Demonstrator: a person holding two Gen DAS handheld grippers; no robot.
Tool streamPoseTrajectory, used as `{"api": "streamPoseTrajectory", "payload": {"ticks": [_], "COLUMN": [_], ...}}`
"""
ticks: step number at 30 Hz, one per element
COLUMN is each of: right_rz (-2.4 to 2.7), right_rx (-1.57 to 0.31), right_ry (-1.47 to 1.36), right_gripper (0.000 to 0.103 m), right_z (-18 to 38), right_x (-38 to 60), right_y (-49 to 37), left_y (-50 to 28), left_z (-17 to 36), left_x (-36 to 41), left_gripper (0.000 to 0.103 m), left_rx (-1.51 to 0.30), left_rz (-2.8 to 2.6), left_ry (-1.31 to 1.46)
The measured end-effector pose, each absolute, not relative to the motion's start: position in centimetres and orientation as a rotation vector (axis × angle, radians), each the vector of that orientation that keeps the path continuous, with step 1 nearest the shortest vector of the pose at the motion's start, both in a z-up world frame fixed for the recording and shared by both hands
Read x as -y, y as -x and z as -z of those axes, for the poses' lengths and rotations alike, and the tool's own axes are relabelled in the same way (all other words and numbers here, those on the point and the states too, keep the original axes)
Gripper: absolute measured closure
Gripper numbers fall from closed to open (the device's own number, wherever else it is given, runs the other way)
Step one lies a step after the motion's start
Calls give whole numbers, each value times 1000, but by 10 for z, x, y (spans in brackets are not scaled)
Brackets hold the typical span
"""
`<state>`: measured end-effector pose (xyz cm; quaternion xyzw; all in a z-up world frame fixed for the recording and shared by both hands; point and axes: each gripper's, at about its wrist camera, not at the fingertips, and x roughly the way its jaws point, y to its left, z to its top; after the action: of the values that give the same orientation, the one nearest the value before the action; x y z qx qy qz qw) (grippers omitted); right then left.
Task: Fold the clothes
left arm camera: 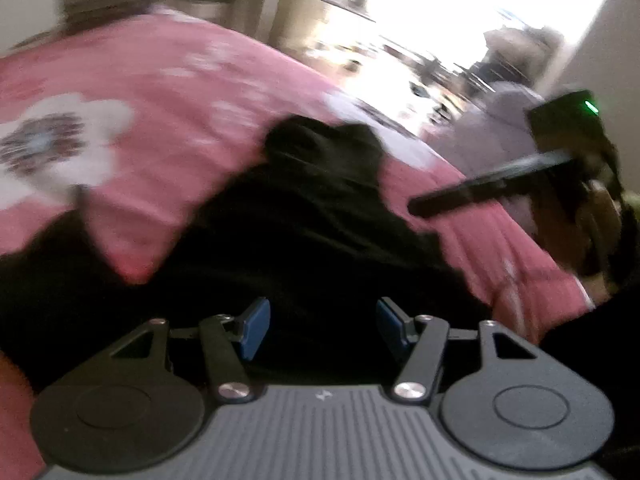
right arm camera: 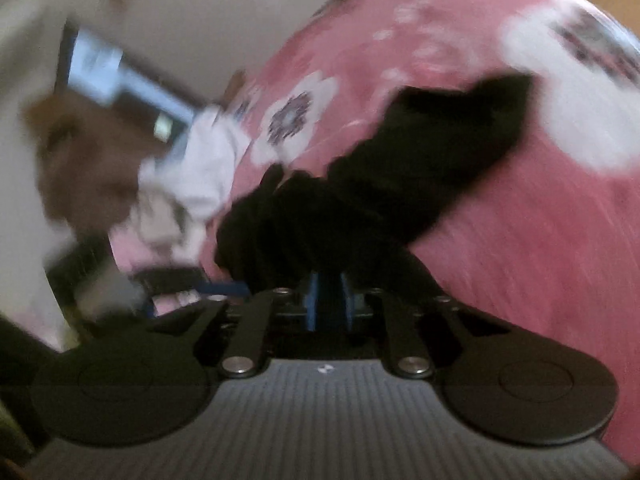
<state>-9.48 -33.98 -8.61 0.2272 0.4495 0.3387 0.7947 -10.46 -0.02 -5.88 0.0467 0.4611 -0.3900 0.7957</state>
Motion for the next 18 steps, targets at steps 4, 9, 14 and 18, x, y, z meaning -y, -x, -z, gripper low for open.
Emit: {"api": "streamPoseTrajectory", "payload": {"ticks": [4, 9, 14, 18], "right_rz": [-837, -893, -854, -868], "right_rx": [-898, -830, -855, -896], "right_ry": [-283, -103, -7, -14], "right_gripper": [55, 43, 37, 37], "right_z": [75, 71, 79, 85], "right_x": [286, 231, 205, 194], "right_y": [71, 37, 7, -5], "left_y": [89, 73, 54, 50], "left_z": [51, 53, 68, 72], "left_x": [-26, -54, -73, -76], "left_gripper": [42, 36, 35, 34], "left_rx": [-957, -945, -995, -996], "left_rz": [659, 449, 319, 313], "left_ry": [-40, 13, 63, 77]}}
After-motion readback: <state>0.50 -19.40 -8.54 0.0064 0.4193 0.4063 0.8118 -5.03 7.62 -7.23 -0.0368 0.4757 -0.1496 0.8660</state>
